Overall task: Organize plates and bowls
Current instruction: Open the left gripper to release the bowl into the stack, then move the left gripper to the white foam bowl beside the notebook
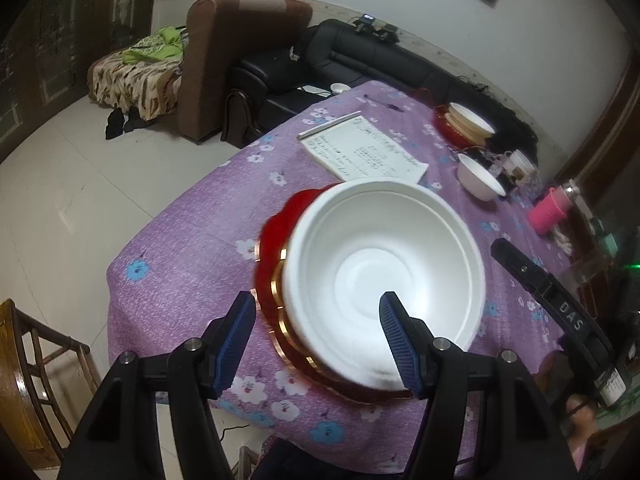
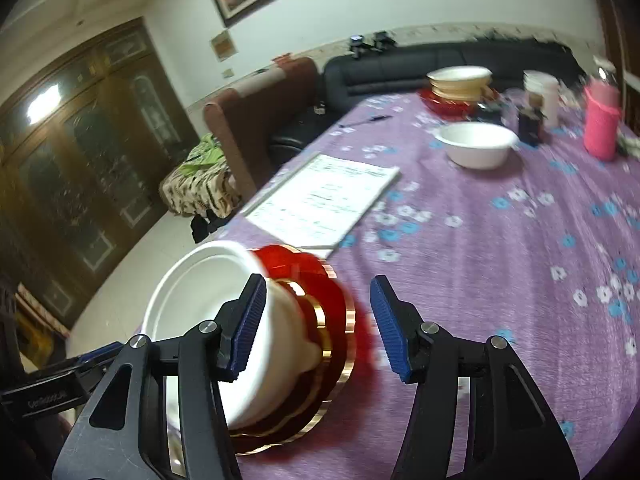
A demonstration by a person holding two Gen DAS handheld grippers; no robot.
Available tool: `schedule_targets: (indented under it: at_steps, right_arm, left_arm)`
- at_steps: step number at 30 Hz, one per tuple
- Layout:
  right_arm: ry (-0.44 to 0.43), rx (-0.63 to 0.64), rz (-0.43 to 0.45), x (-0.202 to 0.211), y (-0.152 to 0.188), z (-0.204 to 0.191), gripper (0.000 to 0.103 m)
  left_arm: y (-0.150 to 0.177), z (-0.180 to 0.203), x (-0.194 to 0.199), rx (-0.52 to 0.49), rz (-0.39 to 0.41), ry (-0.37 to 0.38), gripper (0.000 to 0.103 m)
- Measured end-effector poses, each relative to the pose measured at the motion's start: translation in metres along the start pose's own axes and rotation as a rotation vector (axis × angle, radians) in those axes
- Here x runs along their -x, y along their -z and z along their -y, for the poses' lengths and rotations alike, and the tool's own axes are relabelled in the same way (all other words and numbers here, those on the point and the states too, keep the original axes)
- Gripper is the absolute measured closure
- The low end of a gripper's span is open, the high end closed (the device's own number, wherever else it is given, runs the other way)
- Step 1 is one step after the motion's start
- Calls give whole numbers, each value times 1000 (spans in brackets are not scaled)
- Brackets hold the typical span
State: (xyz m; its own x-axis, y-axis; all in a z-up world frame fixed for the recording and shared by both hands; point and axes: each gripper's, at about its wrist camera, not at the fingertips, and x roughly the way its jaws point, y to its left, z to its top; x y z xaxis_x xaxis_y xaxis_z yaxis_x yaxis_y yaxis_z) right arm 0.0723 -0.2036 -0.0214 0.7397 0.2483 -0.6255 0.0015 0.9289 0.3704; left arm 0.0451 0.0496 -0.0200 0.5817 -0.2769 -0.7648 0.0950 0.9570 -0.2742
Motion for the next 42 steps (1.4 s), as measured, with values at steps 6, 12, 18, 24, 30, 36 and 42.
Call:
schedule_targets:
  at_steps: [6,12,18,24,30,36,42]
  right_arm:
    - [33,-146,-29,6,-15,65,48]
    - [51,-294,-57,11,-26,132,48]
    - [64,-378,-74,16,-33,180,48]
    - [63,-422,-82,8,-64,213,48]
    - [54,-433,-53,-5,-100,234,48]
    - [-19,-509,-43,-33,-131,250,48]
    - [-49,-582,-52,-70,-161,271,48]
  left_arm:
    - [-10,43,0,-86,4,21,38]
    - [-12,105,-18,-183,-30,64,33]
    - [-8,166,-58,-245,-84,37,23]
    - [-35,206,-92,-136,-119,70,23]
    - [-56,229,-88,-170,-36,18,23]
    - [-94,235,-123,-67,44,-87,23]
    - [-127,226,-187,120,16,-126,23]
